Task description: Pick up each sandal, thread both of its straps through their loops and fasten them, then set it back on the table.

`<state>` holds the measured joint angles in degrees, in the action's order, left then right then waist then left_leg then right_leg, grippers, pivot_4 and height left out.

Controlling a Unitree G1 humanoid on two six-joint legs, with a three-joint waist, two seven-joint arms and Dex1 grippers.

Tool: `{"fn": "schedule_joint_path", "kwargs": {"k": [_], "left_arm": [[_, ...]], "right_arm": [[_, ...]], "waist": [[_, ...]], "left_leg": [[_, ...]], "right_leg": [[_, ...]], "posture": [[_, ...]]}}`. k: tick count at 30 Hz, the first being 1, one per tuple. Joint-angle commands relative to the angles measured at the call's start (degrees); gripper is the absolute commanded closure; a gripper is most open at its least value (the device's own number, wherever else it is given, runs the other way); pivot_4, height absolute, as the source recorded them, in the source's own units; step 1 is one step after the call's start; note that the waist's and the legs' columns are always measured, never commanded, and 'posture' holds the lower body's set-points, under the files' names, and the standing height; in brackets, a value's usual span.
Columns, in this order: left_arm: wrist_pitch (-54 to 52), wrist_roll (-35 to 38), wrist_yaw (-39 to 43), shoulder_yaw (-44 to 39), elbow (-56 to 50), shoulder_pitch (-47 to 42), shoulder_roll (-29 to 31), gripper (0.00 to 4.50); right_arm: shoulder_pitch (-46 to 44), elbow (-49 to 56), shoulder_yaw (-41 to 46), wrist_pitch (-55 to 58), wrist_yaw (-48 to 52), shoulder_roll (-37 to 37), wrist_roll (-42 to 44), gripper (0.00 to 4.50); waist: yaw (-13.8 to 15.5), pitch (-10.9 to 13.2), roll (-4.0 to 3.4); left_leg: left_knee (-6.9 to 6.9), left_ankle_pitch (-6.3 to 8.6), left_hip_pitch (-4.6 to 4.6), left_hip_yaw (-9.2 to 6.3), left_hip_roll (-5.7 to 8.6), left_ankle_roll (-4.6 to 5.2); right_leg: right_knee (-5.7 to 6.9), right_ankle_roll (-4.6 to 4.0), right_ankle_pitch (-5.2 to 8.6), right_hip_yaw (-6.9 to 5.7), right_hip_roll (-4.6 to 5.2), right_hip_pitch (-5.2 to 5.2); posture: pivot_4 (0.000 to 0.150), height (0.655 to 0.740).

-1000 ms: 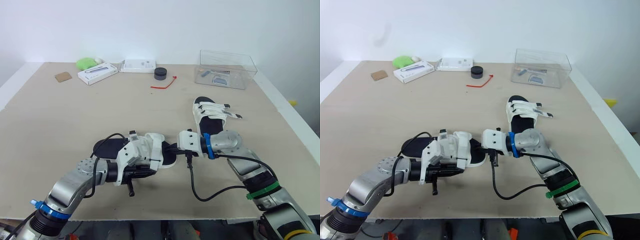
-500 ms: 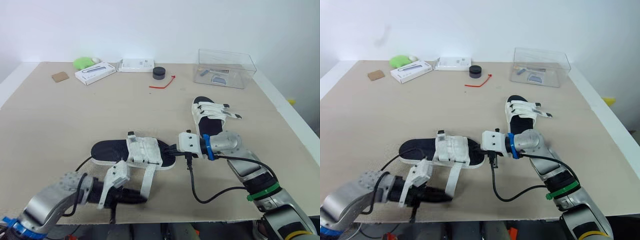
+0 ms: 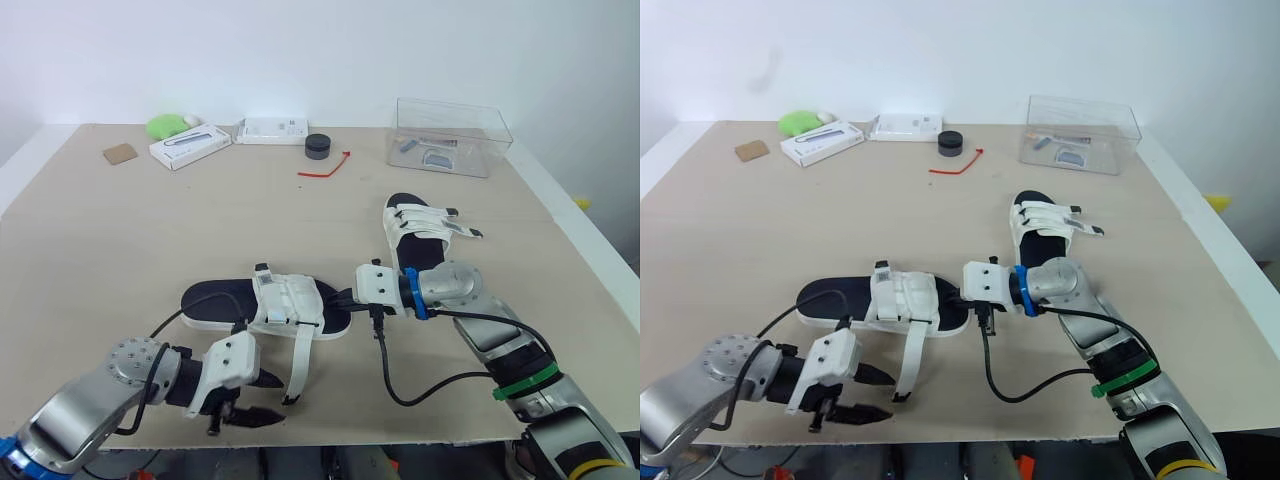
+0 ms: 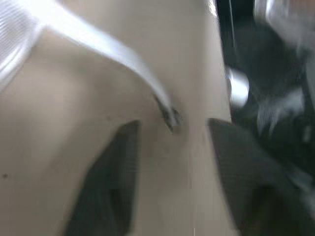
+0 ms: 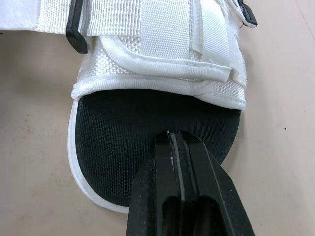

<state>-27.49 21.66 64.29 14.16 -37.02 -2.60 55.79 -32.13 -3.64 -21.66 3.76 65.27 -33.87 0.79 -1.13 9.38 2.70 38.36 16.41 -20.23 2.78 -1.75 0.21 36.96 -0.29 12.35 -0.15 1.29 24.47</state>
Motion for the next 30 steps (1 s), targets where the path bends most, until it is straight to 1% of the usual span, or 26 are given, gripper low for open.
{"fn": "schedule_joint_path", "kwargs": {"k": [1, 2, 4, 5, 6, 8, 10, 11, 13, 16, 20, 23, 24, 25, 27, 29, 30], "left_arm": [[12.5, -7.3, 3.4, -1.4, -3.9, -1.9, 3.8, 0.29], [16.0, -8.9, 3.9, -2.4, -3.6, -2.3, 4.7, 0.08], [23.5, -12.0, 4.4, -4.0, -1.5, -3.3, 5.6, 0.08], [32.1, -15.7, 3.6, -4.1, 2.9, -6.4, 5.1, 0.08], [38.4, -18.3, 3.0, -4.1, 6.3, -8.5, 4.5, 0.08], [49.3, -22.5, 2.0, -2.5, 12.7, -13.0, 2.5, 0.08], [57.3, -26.5, 0.7, 1.3, 18.4, -17.2, -1.5, 0.08], [59.6, -27.5, 0.3, 3.0, 20.7, -18.8, -3.8, 0.08], [61.8, -28.5, 0.6, 5.7, 22.9, -20.8, -6.6, 0.08], [63.4, -28.7, 0.9, 8.0, 25.3, -23.1, -9.8, 0.08], [63.4, -28.5, 2.3, 11.2, 28.0, -26.7, -13.0, 0.08], [63.0, -27.9, 3.4, 12.7, 28.7, -28.6, -14.5, 0.08], [62.7, -27.6, 3.9, 13.1, 28.6, -29.0, -14.8, 0.46], [62.5, -27.1, 4.4, 13.5, 28.4, -29.2, -14.9, 0.46], [61.7, -25.5, 6.0, 14.1, 28.2, -29.4, -14.8, 1.01], [61.6, -24.4, 7.1, 14.3, 28.3, -29.5, -14.8, 1.79], [61.7, -23.9, 7.5, 14.3, 28.4, -29.6, -14.7, 2.27]], "right_arm": [[1.4, -3.2, -1.8, 0.8, 1.0, -1.1, -2.7, 4.50], [1.3, -3.4, -1.8, 0.7, 1.1, -1.1, -2.7, 4.50], [1.1, -3.7, -1.8, 0.6, 1.2, -1.0, -2.7, 4.50], [0.8, -4.2, -2.1, 0.3, 1.3, -0.7, -2.8, 4.50], [0.6, -4.6, -2.2, 0.0, 1.4, -0.5, -2.9, 4.50], [0.1, -5.2, -2.5, -0.2, 1.5, 0.0, -3.0, 4.50], [-0.6, -5.8, -2.7, -0.3, 1.4, 0.6, -3.1, 4.50], [-0.9, -6.0, -2.7, -0.4, 1.4, 0.8, -3.1, 4.50], [-1.1, -6.0, -2.6, -0.2, 1.2, 0.9, -3.0, 4.50], [-0.8, -5.8, -2.1, 0.1, 1.1, 0.5, -3.0, 4.50], [0.7, -4.2, -1.4, 0.7, 0.9, -0.7, -3.0, 4.50], [1.1, -3.6, -1.2, 1.2, 0.6, -1.0, -3.0, 4.50], [1.1, -3.5, -1.1, 1.3, 0.5, -1.1, -3.0, 4.50], [1.1, -3.5, -1.1, 1.4, 0.5, -1.1, -3.0, 4.50], [1.0, -3.6, -0.9, 1.4, 0.5, -1.2, -3.0, 4.50], [0.9, -3.6, -0.8, 1.5, 0.5, -1.3, -3.1, 4.50], [1.0, -3.5, -0.8, 1.5, 0.5, -1.3, -3.1, 4.50]], "waist": [[0.0, 0.0, -0.06], [0.0, 0.0, -0.09], [0.0, 0.0, -0.10], [0.1, 0.0, -0.11], [0.1, 0.0, -0.10], [0.2, 0.0, -0.12], [0.1, 0.0, -0.12], [0.0, 0.0, -0.08], [-0.1, 0.0, -0.08], [-0.3, 0.0, -0.01], [0.0, 0.0, -0.02], [0.1, 0.0, -0.06], [0.1, 0.0, -0.05], [0.1, 0.0, -0.05], [0.1, 0.0, -0.05], [0.1, 0.0, -0.05], [0.1, 0.0, -0.05]], "left_leg": [[0.00, 0.00, 0.00, 0.01, 0.00, 0.00], [0.00, 0.00, 0.01, 0.04, 0.01, 0.00], [-0.01, 0.00, 0.01, 0.09, 0.00, 0.00], [-0.01, 0.00, 0.02, 0.10, 0.00, 0.00], [-0.01, 0.00, 0.03, 0.09, 0.01, 0.00], [0.02, -0.01, 0.03, 0.07, -0.02, 0.02], [0.01, -0.01, 0.06, 0.18, 0.00, 0.03], [0.02, -0.01, 0.06, 0.19, -0.01, 0.02], [0.01, -0.01, 0.01, 0.22, -0.03, 0.03], [0.02, 0.00, -0.03, 0.36, -0.09, 0.04], [0.03, -0.03, 0.07, 0.23, -0.12, 0.09], [0.04, -0.04, 0.04, 0.27, -0.08, 0.10], [0.04, -0.04, 0.06, 0.26, -0.02, 0.10], [0.04, -0.04, 0.06, 0.26, -0.02, 0.10], [0.07, -0.04, 0.03, 0.27, 0.04, 0.10], [0.10, -0.04, 0.03, 0.30, 0.10, 0.10], [0.12, -0.04, 0.02, 0.30, 0.11, 0.10]], "right_leg": [[0.00, 0.00, 0.00, 0.00, 0.00, 0.00], [0.00, 0.00, 0.00, 0.02, 0.02, 0.00], [-0.01, 0.01, -0.01, 0.06, 0.03, 0.00], [-0.01, 0.01, 0.00, 0.06, 0.03, 0.00], [-0.01, 0.00, 0.00, 0.05, 0.03, 0.00], [0.00, -0.05, -0.04, 0.01, 0.02, -0.02], [0.00, -0.02, -0.08, 0.06, -0.01, -0.03], [0.00, -0.02, -0.09, 0.08, -0.03, -0.02], [-0.03, 0.02, -0.12, 0.13, -0.02, -0.07], [-0.02, 0.32, -0.33, 0.28, -0.11, -0.05], [0.00, 0.28, -0.35, 0.15, -0.33, -0.04], [0.00, 0.30, -0.37, 0.21, -0.32, -0.06], [0.00, 0.35, -0.36, 0.20, -0.26, -0.06], [0.00, 0.36, -0.36, 0.19, -0.25, -0.06], [-0.01, 0.44, -0.38, 0.20, -0.18, -0.06], [-0.02, 0.51, -0.40, 0.24, -0.12, -0.06], [-0.02, 0.52, -0.41, 0.25, -0.10, -0.07]], "posture": [[0.150, 0.7400], [0.150, 0.7400], [0.150, 0.7400], [0.150, 0.7400], [0.150, 0.7400], [0.150, 0.7400], [0.150, 0.7400], [0.150, 0.7400], [0.150, 0.7400], [0.150, 0.7400], [0.150, 0.7400], [0.150, 0.7400], [0.150, 0.7400], [0.150, 0.7400], [0.150, 0.7400], [0.150, 0.7400], [0.150, 0.7400]]}}
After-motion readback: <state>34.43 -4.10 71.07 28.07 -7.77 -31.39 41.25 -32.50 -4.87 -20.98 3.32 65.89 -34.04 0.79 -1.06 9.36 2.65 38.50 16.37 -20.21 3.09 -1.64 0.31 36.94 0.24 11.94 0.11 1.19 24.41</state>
